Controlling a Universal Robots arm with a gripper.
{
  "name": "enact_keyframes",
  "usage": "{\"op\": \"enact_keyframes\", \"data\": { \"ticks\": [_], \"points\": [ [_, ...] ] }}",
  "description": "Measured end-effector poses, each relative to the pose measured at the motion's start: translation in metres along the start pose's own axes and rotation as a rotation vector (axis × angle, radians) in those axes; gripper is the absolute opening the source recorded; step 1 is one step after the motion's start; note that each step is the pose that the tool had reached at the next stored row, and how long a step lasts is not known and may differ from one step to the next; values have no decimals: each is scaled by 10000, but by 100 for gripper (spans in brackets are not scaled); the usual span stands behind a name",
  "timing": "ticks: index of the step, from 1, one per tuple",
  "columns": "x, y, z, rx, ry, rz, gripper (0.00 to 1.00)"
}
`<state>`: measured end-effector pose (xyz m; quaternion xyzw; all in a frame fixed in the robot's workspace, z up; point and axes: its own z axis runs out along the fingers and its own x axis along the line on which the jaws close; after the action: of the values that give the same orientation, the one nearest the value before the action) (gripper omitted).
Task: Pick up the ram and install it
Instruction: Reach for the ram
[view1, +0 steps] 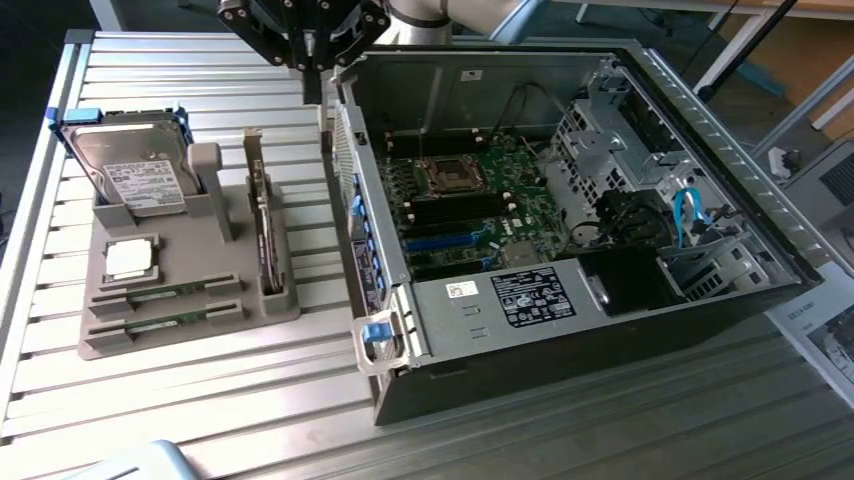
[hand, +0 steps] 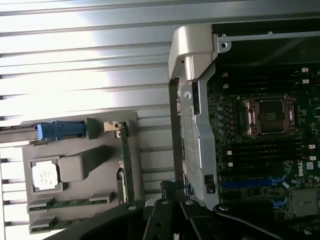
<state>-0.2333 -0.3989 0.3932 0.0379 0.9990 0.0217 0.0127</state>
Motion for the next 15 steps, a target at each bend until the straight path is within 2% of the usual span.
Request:
{"op": "enact_keyframes", "data": {
  "ticks": [6,11,13,15],
  "points": [
    [134,-8,-3,0,4,1,10],
    [387,-26,-10,0,6,1,10],
    [439,-30,-11,1,9,0,10],
    [541,-37,-13,1,23,2,10]
  ]
}}
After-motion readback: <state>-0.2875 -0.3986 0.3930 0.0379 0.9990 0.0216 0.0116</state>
